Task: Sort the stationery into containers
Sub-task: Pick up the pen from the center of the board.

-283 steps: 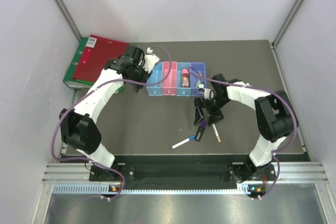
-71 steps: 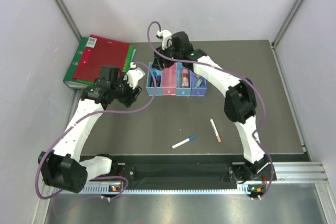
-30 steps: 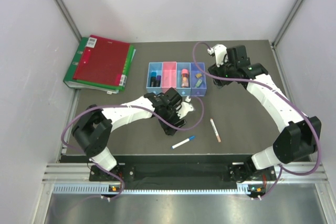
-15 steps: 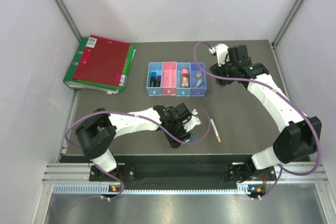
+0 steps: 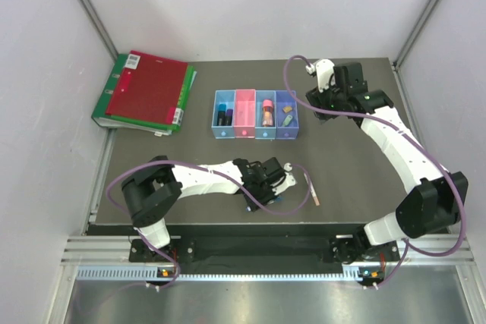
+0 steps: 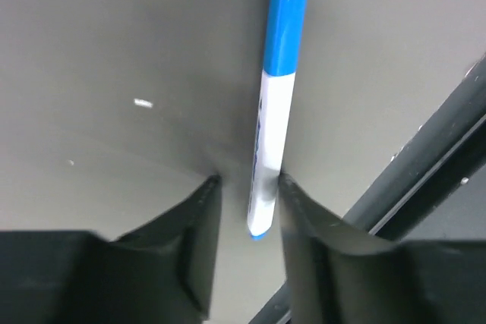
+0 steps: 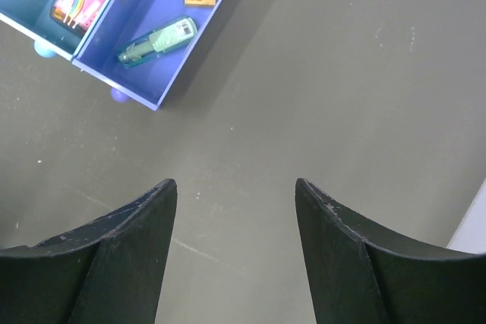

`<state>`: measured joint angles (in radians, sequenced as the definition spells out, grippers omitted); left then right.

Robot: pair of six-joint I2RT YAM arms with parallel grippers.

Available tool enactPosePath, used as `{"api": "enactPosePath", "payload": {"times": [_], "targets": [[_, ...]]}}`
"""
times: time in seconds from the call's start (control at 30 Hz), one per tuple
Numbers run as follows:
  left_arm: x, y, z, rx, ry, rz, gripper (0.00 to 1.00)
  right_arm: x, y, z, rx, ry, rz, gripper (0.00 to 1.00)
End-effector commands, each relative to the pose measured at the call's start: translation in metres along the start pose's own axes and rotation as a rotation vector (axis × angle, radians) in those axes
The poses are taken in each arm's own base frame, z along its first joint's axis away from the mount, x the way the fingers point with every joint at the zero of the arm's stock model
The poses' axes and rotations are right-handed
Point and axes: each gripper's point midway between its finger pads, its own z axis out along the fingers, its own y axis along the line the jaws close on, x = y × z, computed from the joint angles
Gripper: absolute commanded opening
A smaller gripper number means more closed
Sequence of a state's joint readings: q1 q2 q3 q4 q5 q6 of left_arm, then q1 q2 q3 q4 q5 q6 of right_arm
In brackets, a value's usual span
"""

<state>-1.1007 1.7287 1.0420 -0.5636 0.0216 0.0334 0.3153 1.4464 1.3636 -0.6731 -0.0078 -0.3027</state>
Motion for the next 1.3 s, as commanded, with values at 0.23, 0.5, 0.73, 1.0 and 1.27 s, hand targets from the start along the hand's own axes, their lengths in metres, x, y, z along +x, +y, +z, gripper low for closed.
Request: {"api": "enactPosePath", "payload": {"times": [0.23,0.5,0.73,1.0,1.27], "targets": [[0.006,-0.003,0.025,-0.092,0.050,0.069,0.09,-0.044,-0.027,-0.039,0.074,-0.168,0.050,0.64],[0.005,0.011,0.015,-0.169,0.033,0.095,0.00,-0.019,-0.018,-0.034,0.050,-0.120,0.057,0.64],[0.005,0.062,-0.027,-0.245,-0.010,-0.009,0.00,0.017,-0.002,-0.029,0.010,-0.041,0.068,0.64],[-0.060,0.144,-0.115,-0.337,-0.273,-0.205,0.00,0.059,0.025,-0.018,-0.092,0.073,0.092,0.64],[-0.116,0.236,-0.201,-0.508,-0.567,-0.345,0.00,0.103,0.069,-0.004,-0.251,0.179,0.059,0.64]]}}
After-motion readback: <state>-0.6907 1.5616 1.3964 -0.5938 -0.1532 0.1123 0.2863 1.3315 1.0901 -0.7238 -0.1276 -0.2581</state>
